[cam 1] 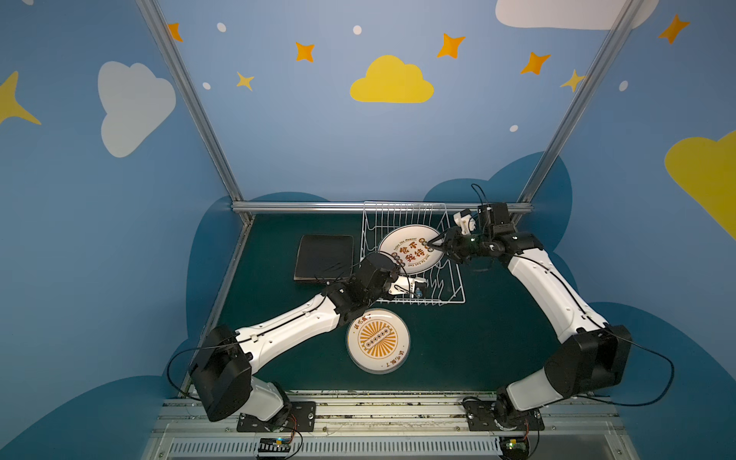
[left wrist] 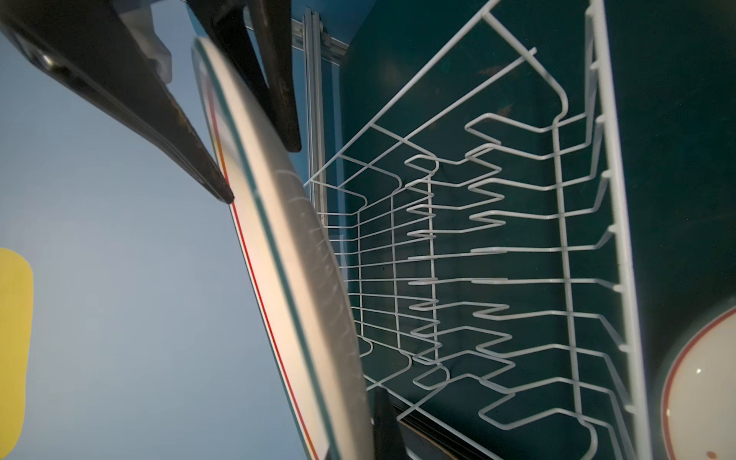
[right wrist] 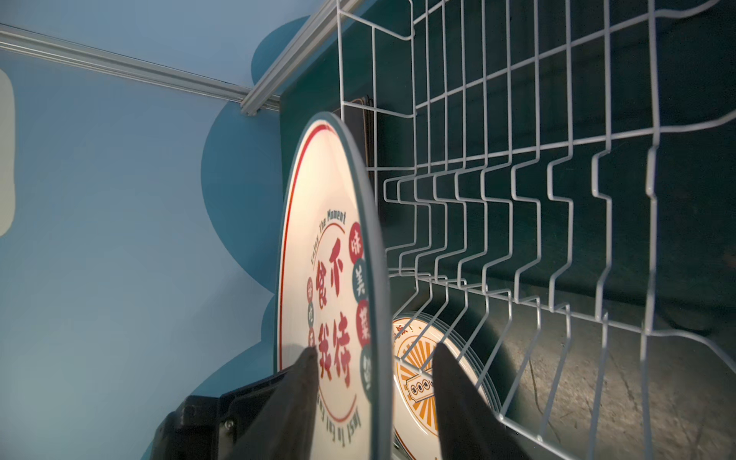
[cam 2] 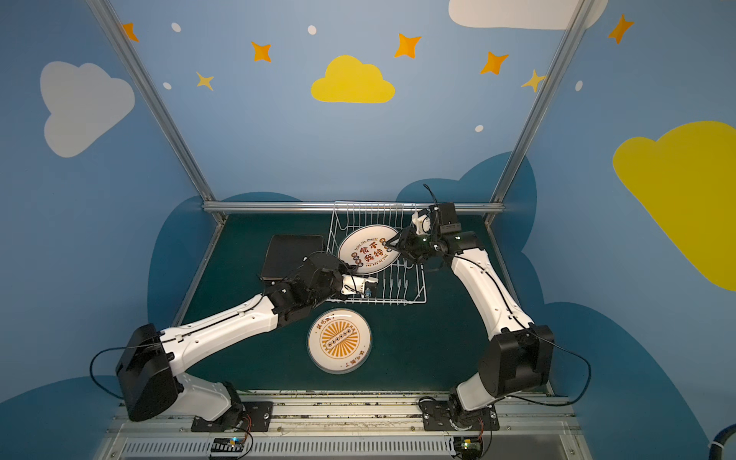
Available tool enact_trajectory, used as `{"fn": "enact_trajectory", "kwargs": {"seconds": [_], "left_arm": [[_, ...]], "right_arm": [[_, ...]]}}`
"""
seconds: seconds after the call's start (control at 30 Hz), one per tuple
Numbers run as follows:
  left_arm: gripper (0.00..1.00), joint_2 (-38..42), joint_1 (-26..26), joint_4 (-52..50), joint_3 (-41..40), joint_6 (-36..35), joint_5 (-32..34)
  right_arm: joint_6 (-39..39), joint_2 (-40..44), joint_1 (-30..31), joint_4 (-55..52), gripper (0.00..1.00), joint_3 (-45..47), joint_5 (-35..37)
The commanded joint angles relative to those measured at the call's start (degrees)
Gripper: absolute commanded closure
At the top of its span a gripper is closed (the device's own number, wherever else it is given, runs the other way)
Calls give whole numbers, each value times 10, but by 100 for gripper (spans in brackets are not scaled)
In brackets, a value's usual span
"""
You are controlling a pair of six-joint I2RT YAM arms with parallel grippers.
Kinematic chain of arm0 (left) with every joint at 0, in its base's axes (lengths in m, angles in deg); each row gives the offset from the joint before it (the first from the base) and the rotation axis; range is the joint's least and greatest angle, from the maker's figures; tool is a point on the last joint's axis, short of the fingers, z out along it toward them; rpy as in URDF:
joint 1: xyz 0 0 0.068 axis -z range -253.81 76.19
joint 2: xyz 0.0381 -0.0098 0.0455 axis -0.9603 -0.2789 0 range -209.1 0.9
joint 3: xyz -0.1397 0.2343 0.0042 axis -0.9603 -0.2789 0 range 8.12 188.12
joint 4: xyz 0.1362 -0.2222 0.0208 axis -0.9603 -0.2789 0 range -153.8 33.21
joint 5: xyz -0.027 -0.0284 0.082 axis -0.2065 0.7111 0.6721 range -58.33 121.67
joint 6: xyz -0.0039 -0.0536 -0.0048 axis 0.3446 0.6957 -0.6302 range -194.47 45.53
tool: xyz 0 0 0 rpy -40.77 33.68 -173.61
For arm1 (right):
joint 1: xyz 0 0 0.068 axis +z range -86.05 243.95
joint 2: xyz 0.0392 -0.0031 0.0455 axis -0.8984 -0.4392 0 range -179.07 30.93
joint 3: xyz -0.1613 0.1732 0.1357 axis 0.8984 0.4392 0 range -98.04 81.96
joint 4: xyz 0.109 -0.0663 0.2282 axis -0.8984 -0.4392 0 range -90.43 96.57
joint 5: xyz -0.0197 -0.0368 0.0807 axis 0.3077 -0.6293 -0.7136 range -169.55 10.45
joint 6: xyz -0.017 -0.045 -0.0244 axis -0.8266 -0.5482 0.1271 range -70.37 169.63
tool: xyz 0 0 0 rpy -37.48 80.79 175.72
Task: Unload the plates from the dish rack
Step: Place a plate on the plates.
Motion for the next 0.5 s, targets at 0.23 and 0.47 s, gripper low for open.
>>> {"fn": "enact_trajectory", "kwargs": {"seconds": [0.23, 0.47], "left_arm": [[91, 3, 2, 54, -12, -26, 27], [64, 1, 3, 68, -22, -11, 52]], "right_arm": [[0, -11, 10, -28, 92, -17, 9], [23, 3, 8, 5, 100, 2, -13]]}}
